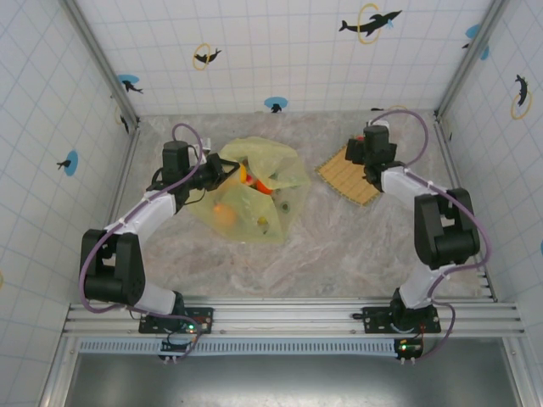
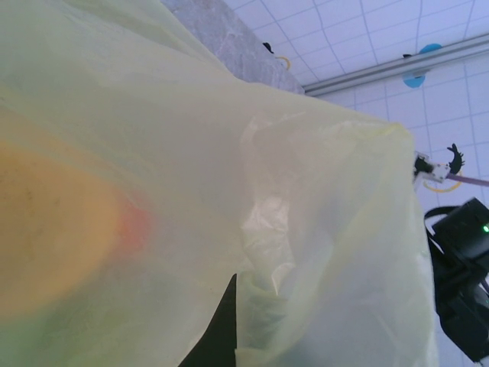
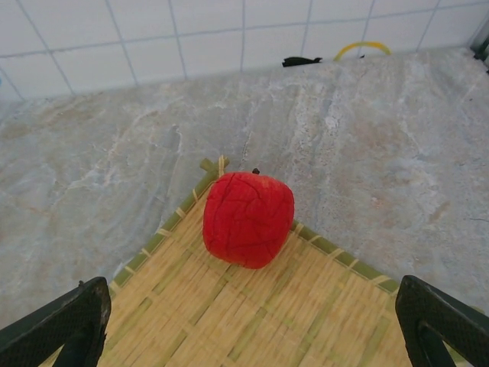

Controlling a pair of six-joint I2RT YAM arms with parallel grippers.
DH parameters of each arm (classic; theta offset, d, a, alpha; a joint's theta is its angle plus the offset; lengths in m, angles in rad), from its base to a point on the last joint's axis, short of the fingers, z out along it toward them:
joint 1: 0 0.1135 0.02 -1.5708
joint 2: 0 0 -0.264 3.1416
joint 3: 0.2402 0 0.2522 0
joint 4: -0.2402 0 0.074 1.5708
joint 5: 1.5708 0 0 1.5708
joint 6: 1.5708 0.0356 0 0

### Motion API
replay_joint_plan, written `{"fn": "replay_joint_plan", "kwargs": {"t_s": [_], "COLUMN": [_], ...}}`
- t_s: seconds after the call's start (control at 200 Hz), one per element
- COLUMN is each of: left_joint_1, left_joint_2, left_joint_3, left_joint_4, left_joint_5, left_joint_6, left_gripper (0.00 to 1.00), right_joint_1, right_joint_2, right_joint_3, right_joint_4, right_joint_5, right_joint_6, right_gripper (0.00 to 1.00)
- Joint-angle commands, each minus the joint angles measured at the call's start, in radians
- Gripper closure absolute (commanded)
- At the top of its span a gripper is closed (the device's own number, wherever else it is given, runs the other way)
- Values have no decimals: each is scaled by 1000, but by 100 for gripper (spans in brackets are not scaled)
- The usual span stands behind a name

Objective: Place the fruits into the plastic bag

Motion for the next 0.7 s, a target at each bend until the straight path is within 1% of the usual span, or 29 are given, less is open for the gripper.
{"fn": "replay_joint_plan", "kwargs": {"t_s": [0.0,0.12,0.42,0.696], "left_joint_1": [-5,-5,-5,-4], "left_joint_2": [7,8,7,5], "left_joint_3": [-9,-5,-6,-5], "left_joint_4": [-12,-12,-13,-12], "left_joint_5": [2,3,5,8], "left_joint_6": [13,13,15,13], "left_gripper": [100,100,100,100], "right_joint_1": [-13,-23,-49,-65], "right_joint_2": [71,161,328,447], "right_joint_3": [99,198,383,522], "right_joint_4": [-59,-139,-227,-294], "right_joint_5": [-1,-2,-22,-70], "right_joint_6": [27,45,96,125], "right_gripper": [2,2,4,13]}}
